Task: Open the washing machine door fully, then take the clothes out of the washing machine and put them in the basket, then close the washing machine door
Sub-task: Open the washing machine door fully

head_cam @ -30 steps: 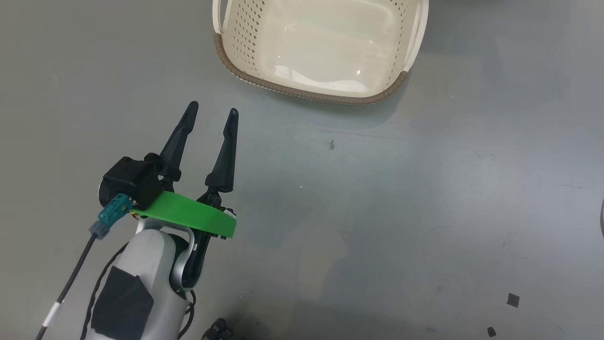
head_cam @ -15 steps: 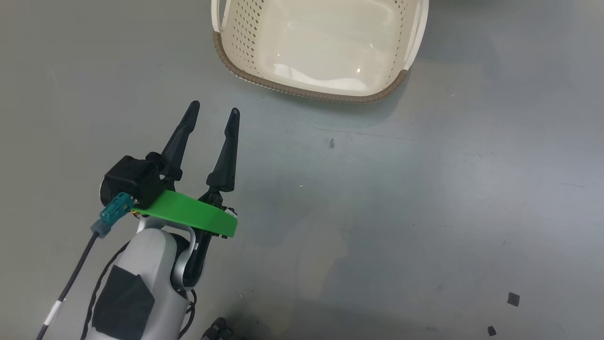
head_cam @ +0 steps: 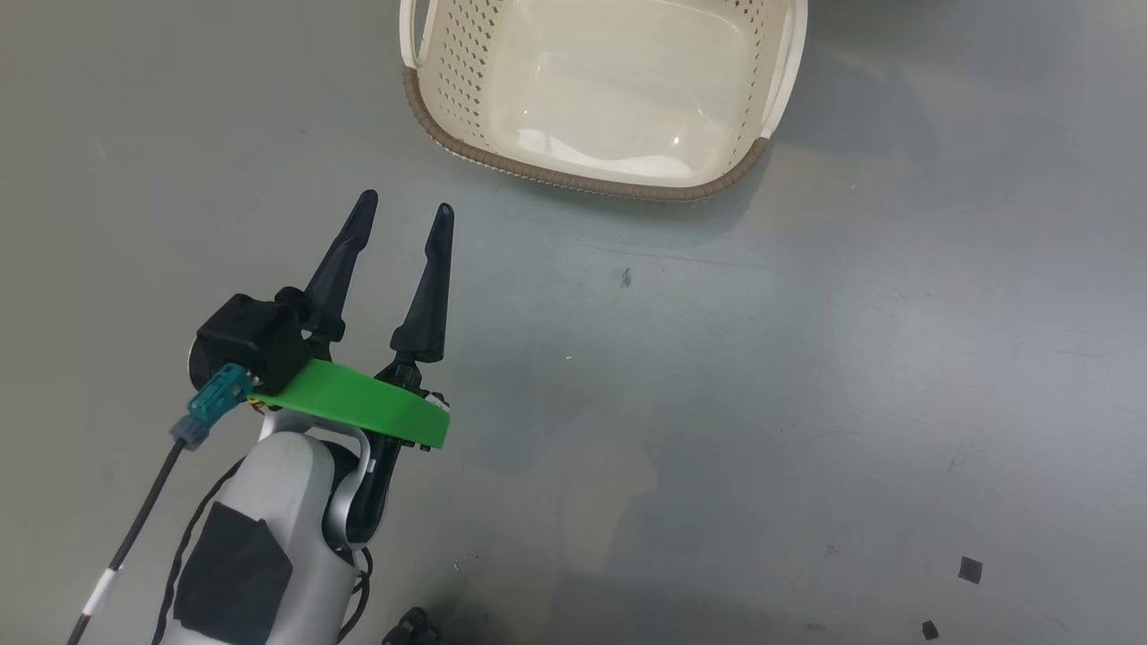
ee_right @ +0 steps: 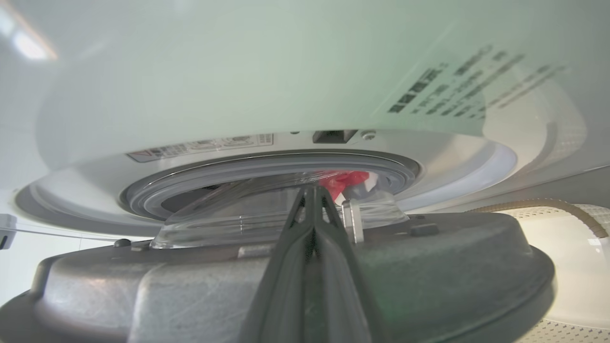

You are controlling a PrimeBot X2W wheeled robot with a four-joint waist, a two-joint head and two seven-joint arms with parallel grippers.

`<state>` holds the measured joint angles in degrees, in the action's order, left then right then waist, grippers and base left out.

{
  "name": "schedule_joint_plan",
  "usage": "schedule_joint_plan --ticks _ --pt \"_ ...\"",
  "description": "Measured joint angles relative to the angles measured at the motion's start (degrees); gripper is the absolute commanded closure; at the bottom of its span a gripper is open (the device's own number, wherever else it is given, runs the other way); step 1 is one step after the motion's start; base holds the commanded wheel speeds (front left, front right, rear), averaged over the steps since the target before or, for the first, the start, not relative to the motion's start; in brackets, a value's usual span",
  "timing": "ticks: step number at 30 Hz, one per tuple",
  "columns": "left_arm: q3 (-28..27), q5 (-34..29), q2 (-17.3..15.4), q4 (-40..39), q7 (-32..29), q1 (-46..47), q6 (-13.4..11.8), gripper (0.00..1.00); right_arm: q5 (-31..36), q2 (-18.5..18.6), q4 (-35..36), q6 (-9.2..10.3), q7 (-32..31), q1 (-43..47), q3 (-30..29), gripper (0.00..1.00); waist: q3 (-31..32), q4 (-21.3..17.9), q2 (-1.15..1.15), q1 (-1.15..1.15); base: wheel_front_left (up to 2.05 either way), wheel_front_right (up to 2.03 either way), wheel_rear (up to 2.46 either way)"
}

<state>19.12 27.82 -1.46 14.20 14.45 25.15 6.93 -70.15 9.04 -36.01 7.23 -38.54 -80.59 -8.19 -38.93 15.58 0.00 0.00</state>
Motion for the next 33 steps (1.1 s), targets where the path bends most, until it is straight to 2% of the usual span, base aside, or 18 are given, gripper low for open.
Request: schedule_joint_plan --ticks 16,33 --pt "-0.38 -0.01 0.0 0.19 0.0 0.03 0.0 0.0 -0.97 -0.66 -1.43 0.07 -1.76 0.25 -0.62 1.0 1.35 -0.79 0.0 0.0 0.0 0.0 0.0" --pt "-0.78 -0.19 0.0 1.16 0.0 -0.08 0.01 0.0 -3.65 -2.15 -3.0 0.07 -5.38 6.9 -0.67 1.0 5.35 -1.93 0.0 0.0 0.0 0.0 0.0"
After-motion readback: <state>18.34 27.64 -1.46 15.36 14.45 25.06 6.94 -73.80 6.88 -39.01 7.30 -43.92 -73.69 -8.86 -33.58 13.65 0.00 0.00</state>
